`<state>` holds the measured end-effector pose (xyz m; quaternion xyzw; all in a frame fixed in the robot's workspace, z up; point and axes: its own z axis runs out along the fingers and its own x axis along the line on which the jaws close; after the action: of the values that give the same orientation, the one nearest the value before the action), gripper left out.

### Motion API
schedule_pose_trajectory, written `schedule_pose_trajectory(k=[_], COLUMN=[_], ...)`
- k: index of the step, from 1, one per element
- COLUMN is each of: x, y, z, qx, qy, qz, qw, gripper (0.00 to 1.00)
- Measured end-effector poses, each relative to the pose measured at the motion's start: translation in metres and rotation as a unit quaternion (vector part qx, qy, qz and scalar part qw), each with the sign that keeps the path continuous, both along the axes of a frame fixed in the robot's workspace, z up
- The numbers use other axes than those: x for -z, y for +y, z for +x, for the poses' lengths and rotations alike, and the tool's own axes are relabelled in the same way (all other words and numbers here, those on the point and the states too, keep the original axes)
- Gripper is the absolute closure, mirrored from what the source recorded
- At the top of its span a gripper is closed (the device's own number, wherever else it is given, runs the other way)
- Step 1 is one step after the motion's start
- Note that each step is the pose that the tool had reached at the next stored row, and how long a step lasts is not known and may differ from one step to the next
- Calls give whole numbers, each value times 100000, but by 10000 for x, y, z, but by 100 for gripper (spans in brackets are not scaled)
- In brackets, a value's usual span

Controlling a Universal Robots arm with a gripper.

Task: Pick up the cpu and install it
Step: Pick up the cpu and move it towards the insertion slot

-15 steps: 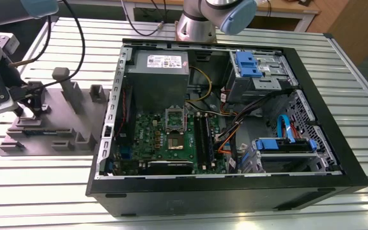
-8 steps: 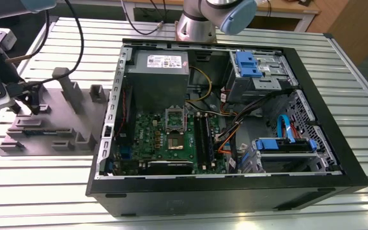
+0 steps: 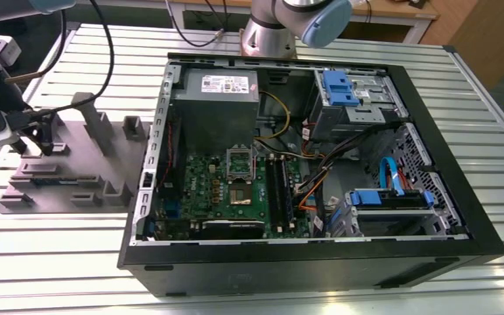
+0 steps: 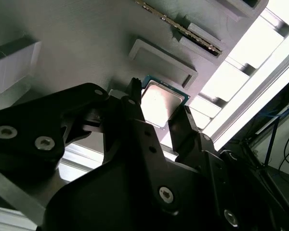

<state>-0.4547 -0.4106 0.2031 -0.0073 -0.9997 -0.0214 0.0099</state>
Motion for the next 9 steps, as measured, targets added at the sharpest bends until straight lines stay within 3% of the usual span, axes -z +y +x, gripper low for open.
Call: schedule_pose_trajectory(k=[9], x=[-84], y=[-1], z=[0], qx=[1], qy=[6], qz=[8], qw=[100000], gripper=[53])
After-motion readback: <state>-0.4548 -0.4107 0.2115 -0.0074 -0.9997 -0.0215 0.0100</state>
